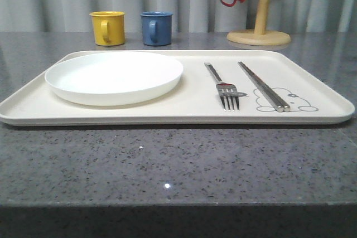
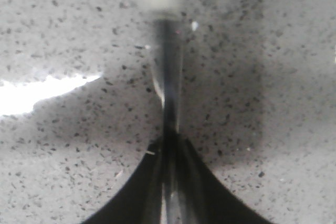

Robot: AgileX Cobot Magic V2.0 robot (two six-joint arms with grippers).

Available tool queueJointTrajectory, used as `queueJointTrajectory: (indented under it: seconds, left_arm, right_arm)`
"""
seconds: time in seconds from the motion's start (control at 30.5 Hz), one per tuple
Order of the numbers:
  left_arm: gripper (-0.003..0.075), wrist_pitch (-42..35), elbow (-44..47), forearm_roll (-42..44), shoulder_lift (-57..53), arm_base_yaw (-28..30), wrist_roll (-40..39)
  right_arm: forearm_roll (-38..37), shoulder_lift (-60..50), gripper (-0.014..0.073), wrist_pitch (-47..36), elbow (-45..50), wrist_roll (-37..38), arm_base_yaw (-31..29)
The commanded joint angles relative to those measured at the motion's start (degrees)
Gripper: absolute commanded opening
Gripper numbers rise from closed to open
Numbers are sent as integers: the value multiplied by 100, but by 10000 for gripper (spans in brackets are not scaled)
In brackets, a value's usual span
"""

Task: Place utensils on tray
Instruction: 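Grasp the silver spoon with the right gripper and carry it over, then lower the spoon onto the tray beside the chopsticks and release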

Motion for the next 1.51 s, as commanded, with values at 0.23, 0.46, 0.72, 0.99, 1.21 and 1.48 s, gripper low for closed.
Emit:
queueJointTrajectory:
  seconds: [0.23,0.46,0.72,0.99,1.21,1.48]
  left_arm:
    - [-18,-477,-156,-74,63,22,-58]
    - [-18,-477,-156,-74,63,22,-58]
    - [-18,-477,-156,-74,63,22,-58]
    - [-18,-477,-156,-74,63,22,-58]
    - [-18,-477,-156,-74,63,22,-58]
    - [-18,-477,-156,-74,63,22,-58]
  right_arm:
    - [144,-821,4,507,-154,102,-17]
    - [824,-1365,4,574,-154,165,298]
    - [1039,-1400,4,568,-154,325,1115]
    - [1038,-1139,4,276,-154,728,2089]
    - [1013,-724,6,206,-154,1105,2212]
    - [955,-515,6,76,-154,1289,2208]
